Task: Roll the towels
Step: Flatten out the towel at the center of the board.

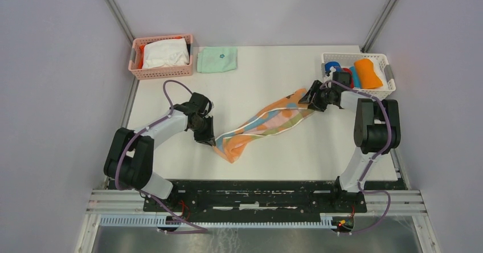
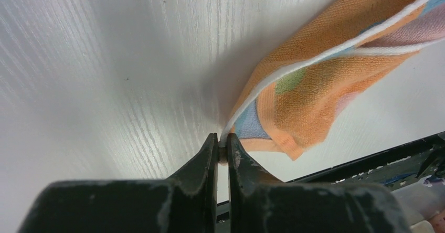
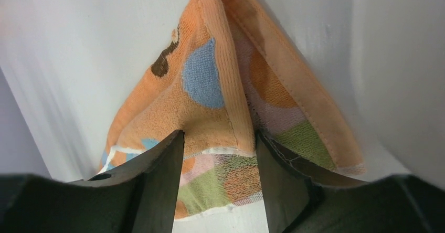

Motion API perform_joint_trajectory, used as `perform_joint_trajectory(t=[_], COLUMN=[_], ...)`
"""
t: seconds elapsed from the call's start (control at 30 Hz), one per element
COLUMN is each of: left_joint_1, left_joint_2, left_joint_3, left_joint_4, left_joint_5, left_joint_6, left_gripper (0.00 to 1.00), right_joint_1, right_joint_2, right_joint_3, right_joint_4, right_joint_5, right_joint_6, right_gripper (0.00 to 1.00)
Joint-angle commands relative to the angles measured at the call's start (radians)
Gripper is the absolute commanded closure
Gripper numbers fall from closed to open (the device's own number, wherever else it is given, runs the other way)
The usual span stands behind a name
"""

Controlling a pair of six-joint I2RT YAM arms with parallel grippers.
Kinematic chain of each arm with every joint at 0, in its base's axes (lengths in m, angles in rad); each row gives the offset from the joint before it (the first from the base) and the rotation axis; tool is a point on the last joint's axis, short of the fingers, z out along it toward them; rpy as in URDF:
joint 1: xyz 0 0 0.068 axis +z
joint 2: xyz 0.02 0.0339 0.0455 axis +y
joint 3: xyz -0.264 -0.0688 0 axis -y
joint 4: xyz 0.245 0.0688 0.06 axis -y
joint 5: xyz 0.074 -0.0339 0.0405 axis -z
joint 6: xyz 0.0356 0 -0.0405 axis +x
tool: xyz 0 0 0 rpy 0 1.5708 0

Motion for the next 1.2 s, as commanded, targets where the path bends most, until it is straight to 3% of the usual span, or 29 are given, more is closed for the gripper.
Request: perform_joint_trajectory(t=[0.0, 0.27, 0.53, 0.73, 0.97, 1.17], left_joint_1=[0.003, 0.003, 0.004, 0.003, 0.004, 0.013], left_joint_2=[-0.015, -0.047, -0.064, -0.064, -0.088, -0.109], left_joint_3=[0.009, 0.023, 0.026, 0.011, 0.022, 0.112], left_joint_4=[0.023, 0.011, 0.007, 0.025, 0.023, -0.027], left_joint_5=[-0.007, -0.052, -0.076, -0.066, -0.108, -0.233], left_joint_6=[0.031, 0.018, 0.013, -0.004, -0.013, 0.008], left_gripper=[0.97, 0.97, 0.97, 0.97, 0.97, 0.97], right_joint_1=[0.0, 0.0, 0.0, 0.001, 0.001, -0.01], right_joint_2=[0.009, -0.088, -0.065, -0.022, -0.025, -0.111], right_joint_3=[0.005, -0.032, -0.056, -0.135, -0.16, -0.092], right_joint_4=[0.06, 0.132, 0.209, 0.415, 0.52, 0.38], right_joint_5=[-0.117, -0.153, -0.125, -0.101, -0.073, -0.071], right_joint_6=[0.001, 0.093, 0.184, 0.333, 0.412, 0.37], right_gripper=[0.41, 0.46, 0.5, 0.54, 0.72, 0.91])
